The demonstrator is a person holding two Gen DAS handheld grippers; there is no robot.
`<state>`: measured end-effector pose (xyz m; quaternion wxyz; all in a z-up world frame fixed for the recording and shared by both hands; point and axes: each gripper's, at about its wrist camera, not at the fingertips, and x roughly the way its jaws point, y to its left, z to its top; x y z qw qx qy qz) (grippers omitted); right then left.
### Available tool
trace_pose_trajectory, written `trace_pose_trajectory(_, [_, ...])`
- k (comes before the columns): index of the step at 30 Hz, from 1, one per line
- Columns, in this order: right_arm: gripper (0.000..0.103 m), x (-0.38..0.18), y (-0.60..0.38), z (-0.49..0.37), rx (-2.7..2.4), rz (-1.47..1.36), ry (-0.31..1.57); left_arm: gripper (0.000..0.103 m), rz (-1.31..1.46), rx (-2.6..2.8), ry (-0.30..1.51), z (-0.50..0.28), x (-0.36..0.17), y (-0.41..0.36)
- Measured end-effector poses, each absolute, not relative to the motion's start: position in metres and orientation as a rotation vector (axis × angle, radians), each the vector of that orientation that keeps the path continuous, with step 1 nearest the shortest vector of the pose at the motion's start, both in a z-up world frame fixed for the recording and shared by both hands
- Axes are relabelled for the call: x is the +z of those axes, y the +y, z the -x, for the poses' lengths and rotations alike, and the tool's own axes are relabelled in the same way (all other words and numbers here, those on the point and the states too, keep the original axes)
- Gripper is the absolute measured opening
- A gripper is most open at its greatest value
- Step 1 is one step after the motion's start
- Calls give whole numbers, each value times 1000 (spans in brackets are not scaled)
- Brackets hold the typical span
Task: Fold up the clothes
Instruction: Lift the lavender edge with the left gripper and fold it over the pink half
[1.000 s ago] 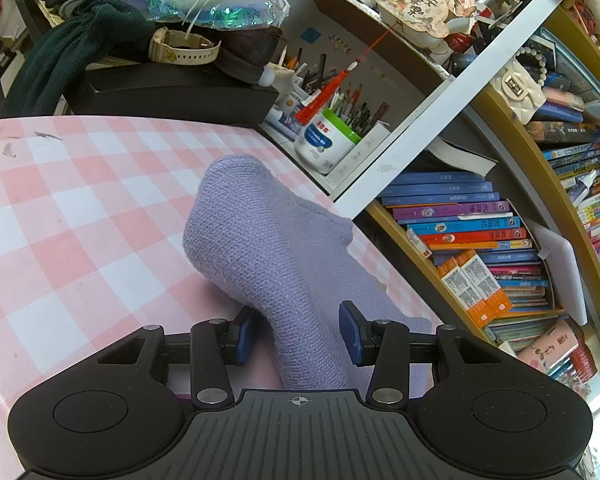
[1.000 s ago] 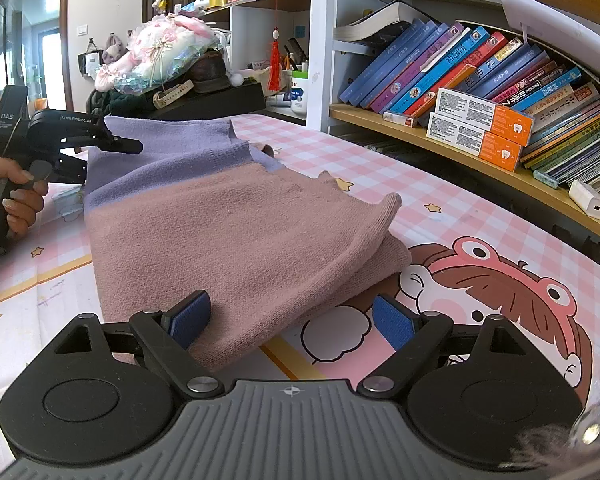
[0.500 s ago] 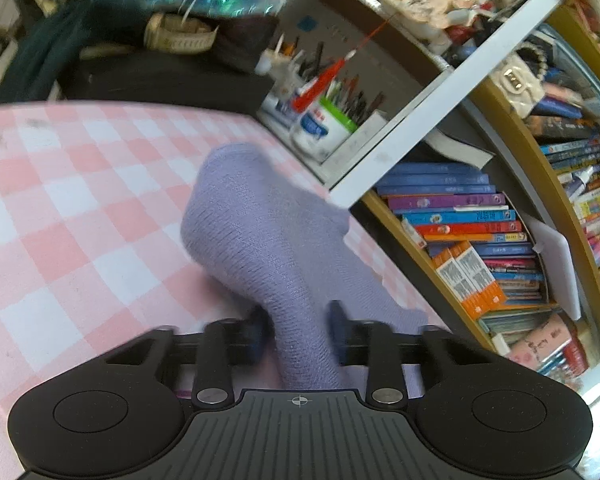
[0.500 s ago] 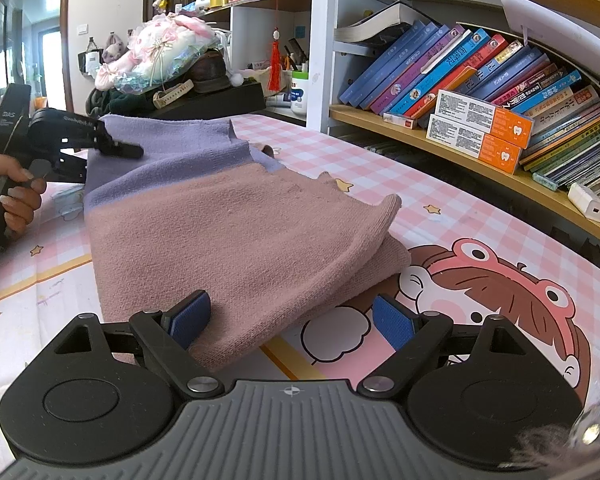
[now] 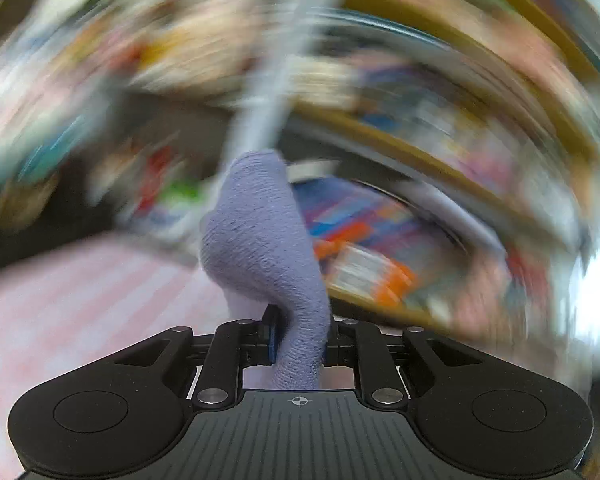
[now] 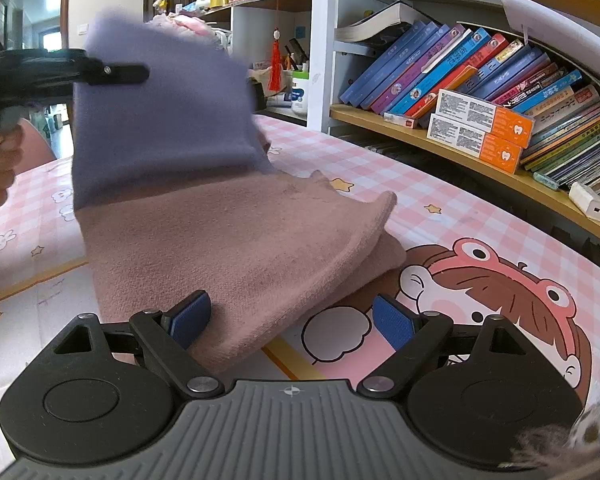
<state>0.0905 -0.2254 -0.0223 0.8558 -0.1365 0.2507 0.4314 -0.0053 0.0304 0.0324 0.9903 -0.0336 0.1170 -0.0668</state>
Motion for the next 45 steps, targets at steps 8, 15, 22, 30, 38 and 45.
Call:
trace_pose_trajectory(8, [88,-22,-226,-93,912,281,537,24,-598,-304,374,16,-20,-93])
trace_pose_trajectory(15, [88,-22,-226,-91,911,283,536,32,-680,-284,366,18,-28,-104])
trace_pose_trajectory(22, [88,-22,-226,-91,911,283,536,60,-593,-318,357,19,-11,-97])
trace_pose_trajectory(30, [88,-21,-226,-91,912,279,539,18,-352,-331,354,11,15,-70])
trace_pose_trajectory(38, [88,-21,-227,-93,916,268,548,16,-351,-138,236,11,29,-61])
trace_pose_trajectory(45, [87,-22,-231,-95,922,249,569,32,-752,-271,346,22,-33,-117])
